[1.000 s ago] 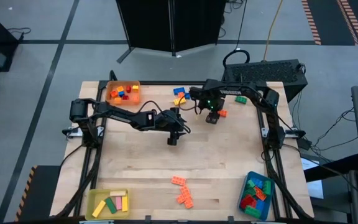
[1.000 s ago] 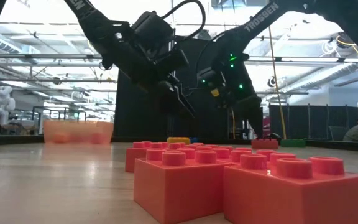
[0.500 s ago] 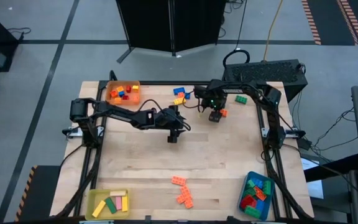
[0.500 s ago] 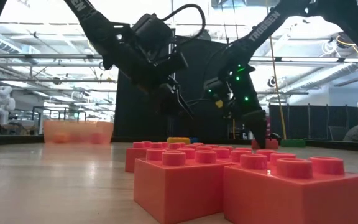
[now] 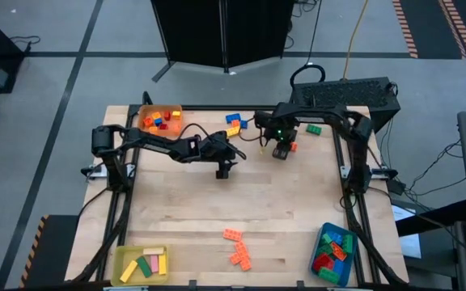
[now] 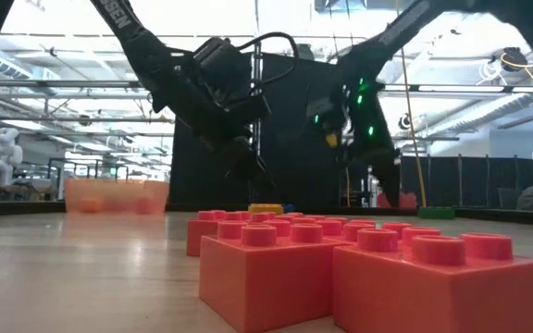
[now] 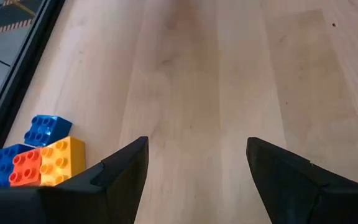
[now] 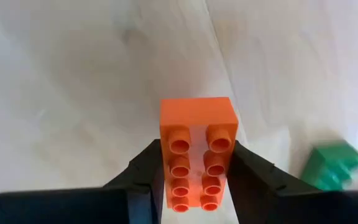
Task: Sort blocks by size
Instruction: Put the orange 8 stud game piece into the blue bin
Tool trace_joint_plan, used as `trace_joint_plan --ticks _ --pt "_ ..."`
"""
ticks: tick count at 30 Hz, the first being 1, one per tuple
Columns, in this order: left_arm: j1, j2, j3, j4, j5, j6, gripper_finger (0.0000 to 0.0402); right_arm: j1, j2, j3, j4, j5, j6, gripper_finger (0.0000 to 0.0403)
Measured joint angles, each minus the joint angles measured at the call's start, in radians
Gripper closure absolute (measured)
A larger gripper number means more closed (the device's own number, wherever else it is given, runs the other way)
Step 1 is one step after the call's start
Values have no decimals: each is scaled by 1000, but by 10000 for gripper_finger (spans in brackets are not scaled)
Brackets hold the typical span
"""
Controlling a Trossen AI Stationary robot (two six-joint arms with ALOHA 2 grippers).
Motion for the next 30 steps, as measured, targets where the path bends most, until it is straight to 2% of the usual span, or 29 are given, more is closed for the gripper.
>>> trace_joint_plan --ticks 4,8,11,16,20,26,30 --pt "0 0 -4 0 0 0 130 38 -117 0 -43 2 57 285" --pt "-1 0 -4 0 0 -1 130 107 -260 -1 -87 1 191 285" --pt "-1 0 -4 0 0 -1 130 174 -354 -17 -90 1 298 285" --pt "-1 0 -4 0 0 -3 130 315 -472 -31 -208 -20 482 285" --pt "-1 0 -4 4 0 -3 130 458 -534 -31 -276 -29 651 285" --pt "-1 0 -4 20 0 -3 130 681 -559 -31 -282 -57 892 285" --pt "-1 0 -4 27 0 -2 130 831 -558 -31 -285 -125 1062 285"
